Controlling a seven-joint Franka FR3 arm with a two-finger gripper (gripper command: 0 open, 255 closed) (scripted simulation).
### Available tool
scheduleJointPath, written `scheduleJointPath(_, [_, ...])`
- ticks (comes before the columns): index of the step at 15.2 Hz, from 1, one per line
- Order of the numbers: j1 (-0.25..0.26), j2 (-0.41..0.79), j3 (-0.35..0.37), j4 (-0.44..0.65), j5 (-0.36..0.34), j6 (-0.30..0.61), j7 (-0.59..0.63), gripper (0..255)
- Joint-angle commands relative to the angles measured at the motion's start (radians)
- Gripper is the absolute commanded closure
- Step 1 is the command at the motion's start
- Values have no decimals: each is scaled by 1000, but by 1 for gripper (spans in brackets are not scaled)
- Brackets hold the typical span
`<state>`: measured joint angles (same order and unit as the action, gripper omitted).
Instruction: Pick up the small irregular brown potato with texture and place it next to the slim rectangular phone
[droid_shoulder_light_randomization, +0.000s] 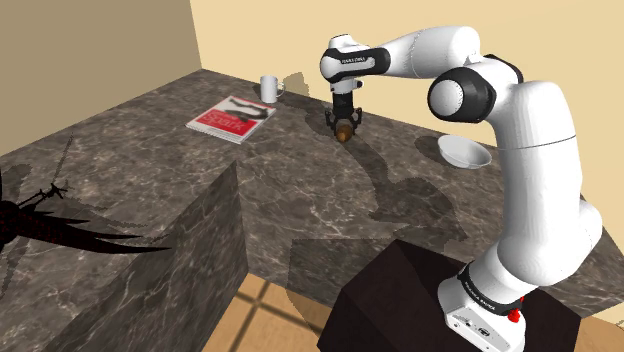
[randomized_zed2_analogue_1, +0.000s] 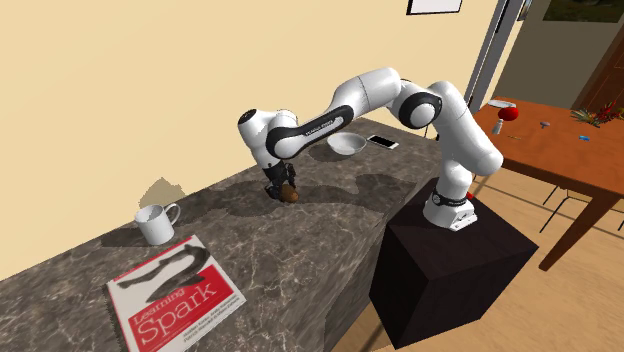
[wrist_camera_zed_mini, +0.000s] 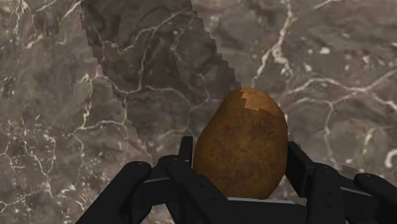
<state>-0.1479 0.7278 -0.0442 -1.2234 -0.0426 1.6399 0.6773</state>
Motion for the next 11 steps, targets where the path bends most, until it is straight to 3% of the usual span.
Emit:
scheduleJointPath(1, [0,0,0,0,0,0,0,255])
scheduleJointPath(11, [0,-14,0,30,0,-44,-2,255])
